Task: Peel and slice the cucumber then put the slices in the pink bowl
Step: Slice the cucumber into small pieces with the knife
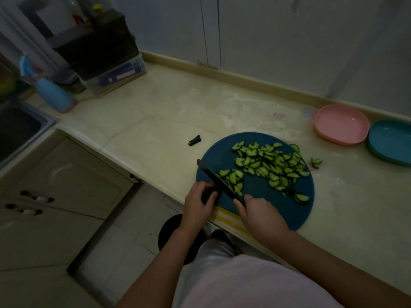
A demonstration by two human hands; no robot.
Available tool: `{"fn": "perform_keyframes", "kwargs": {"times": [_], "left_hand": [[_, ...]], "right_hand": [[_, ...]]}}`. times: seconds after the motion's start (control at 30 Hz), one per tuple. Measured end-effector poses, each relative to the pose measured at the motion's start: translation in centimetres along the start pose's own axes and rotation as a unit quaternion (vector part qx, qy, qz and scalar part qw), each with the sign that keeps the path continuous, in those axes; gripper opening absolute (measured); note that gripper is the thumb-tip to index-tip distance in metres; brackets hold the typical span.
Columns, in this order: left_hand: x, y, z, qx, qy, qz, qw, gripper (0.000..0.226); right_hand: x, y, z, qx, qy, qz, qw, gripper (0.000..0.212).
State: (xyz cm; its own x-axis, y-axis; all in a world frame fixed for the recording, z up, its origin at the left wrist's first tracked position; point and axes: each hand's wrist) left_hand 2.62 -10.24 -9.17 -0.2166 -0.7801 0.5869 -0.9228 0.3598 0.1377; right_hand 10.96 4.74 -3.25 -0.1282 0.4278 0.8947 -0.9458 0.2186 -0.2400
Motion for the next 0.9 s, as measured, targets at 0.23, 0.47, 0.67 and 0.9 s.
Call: {"fn": "perform_keyframes", "kwargs": {"times": [0.23,0.47,0.67,0.9], "left_hand": [[0.0,0.1,0.1,-0.004,0.004,0.000,1.000,0.010],[-0.1,0.0,0.0,-0.001,-0.001,0.001,1.000,0.013],[-0.2,-0.4,-0.2,0.023,-0.015,-0.003,1.000,0.021],[-0.1,-0.4,-0.3,0.024,-0.008,-0.005,1.000,0.008]], "right_hand": [[-0.2,-0.1,0.0,0.005,0.010,0.000,1.000,0.032],[-1.0,1.2,0.4,0.010,-0.020,0.002,1.000,0.041],[-1.2,1.1,0.0,-0.004,-0.014,0.001,1.000,0.042],[-0.8,0.4,-0.1,0.000,0.004,-0.003,1.000,0.042]]}}
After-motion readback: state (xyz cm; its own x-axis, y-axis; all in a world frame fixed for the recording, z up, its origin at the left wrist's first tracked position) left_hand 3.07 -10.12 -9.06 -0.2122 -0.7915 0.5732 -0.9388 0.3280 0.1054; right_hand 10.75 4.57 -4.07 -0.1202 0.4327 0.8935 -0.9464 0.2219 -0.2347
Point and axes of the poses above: each hand's wrist, its own y-axis towards the middle knuckle, its own x-axis out of the back of the hand, z = x × y, and after that the axes turned 2 degrees about -y, right-handed
